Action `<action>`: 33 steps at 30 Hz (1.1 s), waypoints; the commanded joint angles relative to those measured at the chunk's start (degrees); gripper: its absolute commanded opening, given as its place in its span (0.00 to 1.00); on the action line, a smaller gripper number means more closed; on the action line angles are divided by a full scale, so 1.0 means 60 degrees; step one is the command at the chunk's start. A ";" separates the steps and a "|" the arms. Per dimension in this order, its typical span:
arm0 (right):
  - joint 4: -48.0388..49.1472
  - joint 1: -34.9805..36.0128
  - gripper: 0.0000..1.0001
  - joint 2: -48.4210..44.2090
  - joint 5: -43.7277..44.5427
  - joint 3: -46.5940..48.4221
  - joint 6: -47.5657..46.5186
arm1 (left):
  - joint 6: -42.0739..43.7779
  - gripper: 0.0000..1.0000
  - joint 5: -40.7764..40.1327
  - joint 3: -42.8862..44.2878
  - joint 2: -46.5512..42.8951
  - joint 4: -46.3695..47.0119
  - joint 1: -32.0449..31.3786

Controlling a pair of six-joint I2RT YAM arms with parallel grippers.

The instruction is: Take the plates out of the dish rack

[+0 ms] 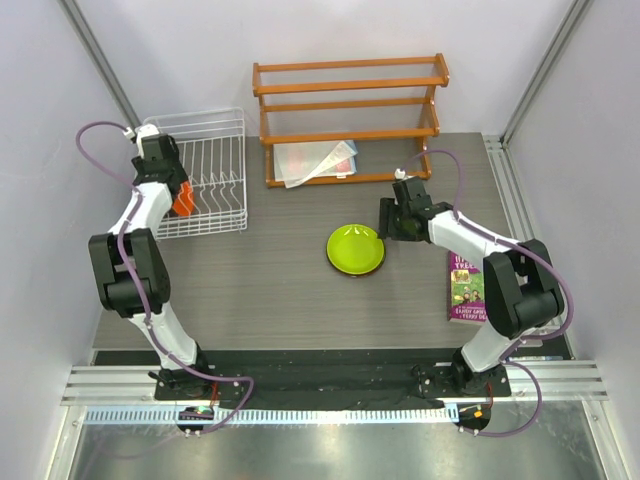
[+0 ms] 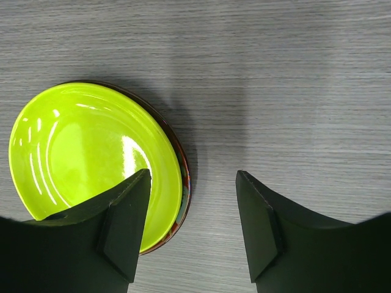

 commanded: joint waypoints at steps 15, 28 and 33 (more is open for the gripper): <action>0.0391 0.0057 0.63 0.0212 -0.0225 0.0367 -0.0065 | -0.0437 0.35 0.0764 0.0577 0.0971 0.0480 0.0426; 0.0537 0.0057 0.62 0.0066 -0.0400 0.0044 -0.0079 | -0.0393 0.00 0.1174 0.0592 -0.0242 -0.0486 0.0426; 0.0537 0.0057 0.61 -0.0051 -0.0474 -0.0029 -0.0167 | -0.0203 0.00 0.1042 0.0680 -0.1253 -0.0999 0.0397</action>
